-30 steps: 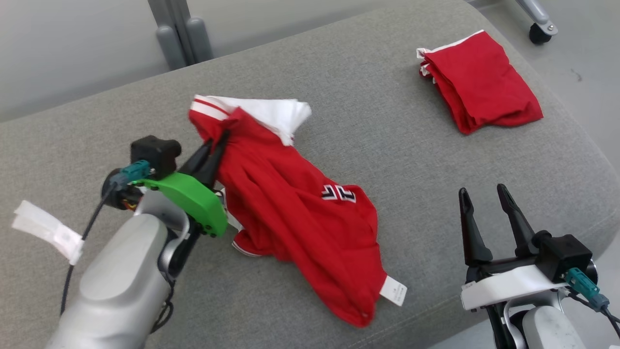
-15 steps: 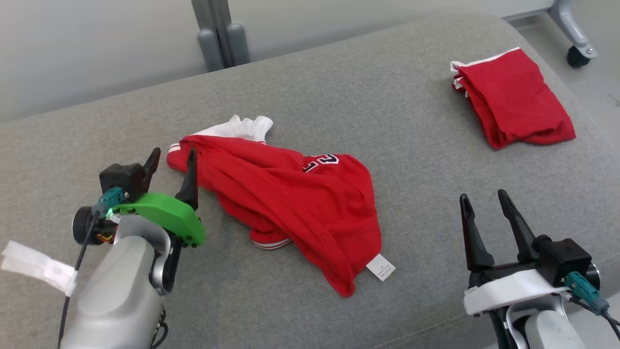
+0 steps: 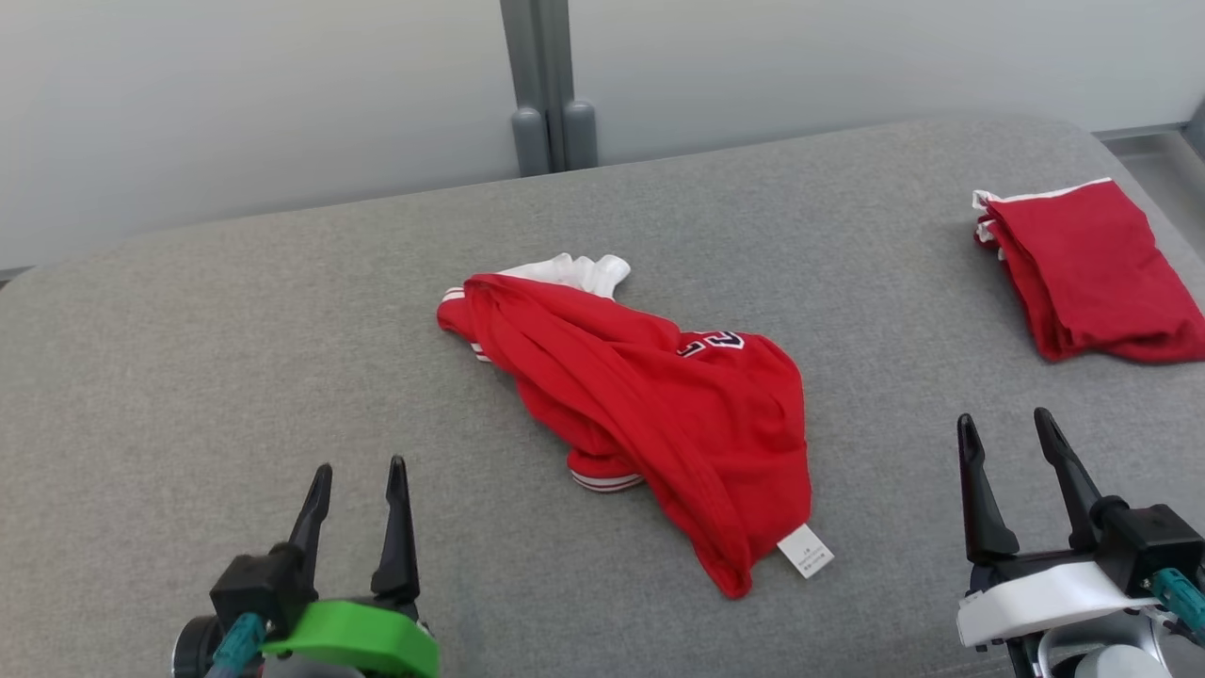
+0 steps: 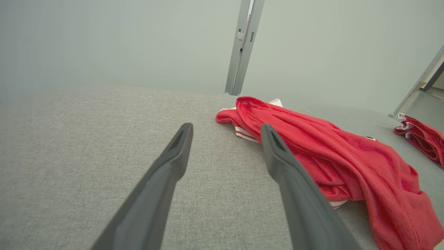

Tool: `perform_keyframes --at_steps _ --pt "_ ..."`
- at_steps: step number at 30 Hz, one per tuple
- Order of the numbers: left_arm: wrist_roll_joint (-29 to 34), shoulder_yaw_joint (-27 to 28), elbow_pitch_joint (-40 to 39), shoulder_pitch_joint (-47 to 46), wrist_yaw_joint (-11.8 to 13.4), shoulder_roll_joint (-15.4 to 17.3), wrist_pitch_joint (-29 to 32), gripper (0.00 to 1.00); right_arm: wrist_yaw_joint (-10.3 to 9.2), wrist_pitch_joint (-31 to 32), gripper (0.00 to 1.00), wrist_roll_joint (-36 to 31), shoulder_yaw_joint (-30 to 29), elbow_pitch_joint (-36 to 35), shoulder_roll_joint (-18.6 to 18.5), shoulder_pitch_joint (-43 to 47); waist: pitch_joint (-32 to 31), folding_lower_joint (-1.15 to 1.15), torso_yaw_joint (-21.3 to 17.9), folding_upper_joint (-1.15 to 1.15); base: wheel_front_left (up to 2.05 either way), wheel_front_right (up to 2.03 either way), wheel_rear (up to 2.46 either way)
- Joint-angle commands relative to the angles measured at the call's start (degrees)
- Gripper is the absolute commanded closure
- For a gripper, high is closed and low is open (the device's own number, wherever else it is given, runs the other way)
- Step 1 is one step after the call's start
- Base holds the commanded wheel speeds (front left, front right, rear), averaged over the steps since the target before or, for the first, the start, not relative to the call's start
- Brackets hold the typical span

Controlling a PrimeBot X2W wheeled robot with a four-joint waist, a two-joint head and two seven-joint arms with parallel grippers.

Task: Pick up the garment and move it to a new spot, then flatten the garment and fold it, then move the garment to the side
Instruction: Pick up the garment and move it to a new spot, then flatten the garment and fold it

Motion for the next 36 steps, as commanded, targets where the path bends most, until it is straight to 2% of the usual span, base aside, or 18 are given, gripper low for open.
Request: perform_keyframes --at_steps 1,7,13,36 --pt "2.2 1.3 -1.8 3.1 -0.3 -0.4 0.0 0.00 -0.08 -0.1 0.00 -0.3 -0.3 0.2 -0.2 1.2 -2.1 0.00 3.0 0.00 0.00 0.00 0.00" --pt "7.7 5.3 -7.1 11.0 -2.0 -2.4 0.0 0.00 -0.08 -0.1 0.00 -0.9 -0.6 1.5 0.1 2.6 -3.4 0.00 5.0 0.00 0.00 0.00 0.00" --pt "10.5 7.5 -9.1 15.7 -3.7 -3.0 0.0 0.00 -0.08 -0.1 0.00 -1.4 -0.5 3.5 0.4 4.1 -4.3 0.00 5.5 0.00 0.00 0.00 0.00" --pt "9.0 6.9 -9.4 14.6 -5.2 -3.1 0.0 0.00 -0.08 -0.1 0.00 -1.1 0.3 4.3 0.6 3.6 -3.6 0.00 4.0 0.00 0.00 0.00 0.00"
